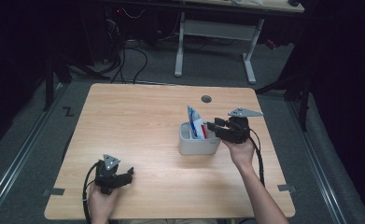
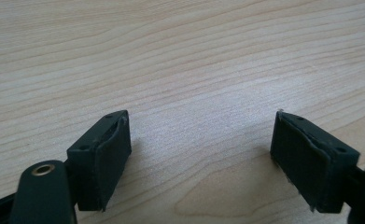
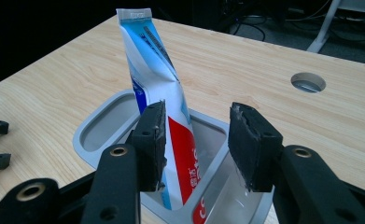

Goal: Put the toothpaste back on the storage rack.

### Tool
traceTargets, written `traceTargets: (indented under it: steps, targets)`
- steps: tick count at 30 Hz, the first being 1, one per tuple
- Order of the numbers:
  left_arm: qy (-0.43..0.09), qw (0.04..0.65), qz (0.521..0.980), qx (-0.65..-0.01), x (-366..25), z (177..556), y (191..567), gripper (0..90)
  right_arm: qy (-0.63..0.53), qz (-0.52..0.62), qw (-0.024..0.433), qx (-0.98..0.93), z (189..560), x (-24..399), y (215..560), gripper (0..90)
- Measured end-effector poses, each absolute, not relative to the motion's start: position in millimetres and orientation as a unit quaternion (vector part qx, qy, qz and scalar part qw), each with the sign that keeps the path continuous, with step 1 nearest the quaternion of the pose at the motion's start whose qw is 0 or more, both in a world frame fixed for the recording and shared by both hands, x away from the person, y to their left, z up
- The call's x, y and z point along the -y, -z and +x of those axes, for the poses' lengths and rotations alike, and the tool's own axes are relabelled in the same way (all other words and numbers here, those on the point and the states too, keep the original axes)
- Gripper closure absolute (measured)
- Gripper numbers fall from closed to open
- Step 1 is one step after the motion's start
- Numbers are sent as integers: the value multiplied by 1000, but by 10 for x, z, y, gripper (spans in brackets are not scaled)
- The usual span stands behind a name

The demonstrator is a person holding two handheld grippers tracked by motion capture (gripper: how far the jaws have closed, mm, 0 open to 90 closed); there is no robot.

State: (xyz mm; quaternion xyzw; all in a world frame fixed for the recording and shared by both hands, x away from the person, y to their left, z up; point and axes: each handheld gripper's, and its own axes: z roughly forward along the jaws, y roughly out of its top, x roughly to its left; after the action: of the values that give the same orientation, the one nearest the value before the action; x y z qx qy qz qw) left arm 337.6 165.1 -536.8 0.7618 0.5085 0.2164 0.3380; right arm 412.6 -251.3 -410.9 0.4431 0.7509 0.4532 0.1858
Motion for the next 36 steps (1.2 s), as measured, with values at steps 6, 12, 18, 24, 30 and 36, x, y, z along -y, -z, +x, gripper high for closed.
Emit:
traceTargets:
  steps: [6,12,18,24,30,36]
  targets:
    - [-216,338,762,-509,-1651,3376,5369,207,-455,445,188,-748,4105,2547,4097,566]
    - [-216,338,762,-509,-1651,3376,5368,207,-458,443,190,-747,4060,2571,4076,564]
    - [-217,338,762,-509,-1651,3376,5369,207,-464,448,190,-740,4036,2629,4068,563]
    - [-216,338,762,-509,-1651,3376,5368,207,-466,450,194,-737,3995,2688,4056,563]
    - [-216,338,762,-509,-1651,3376,5368,207,-478,452,187,-730,3949,2743,4045,564]
    - [-217,338,762,-509,-1650,3376,5368,207,-481,456,185,-726,3912,2812,4049,564]
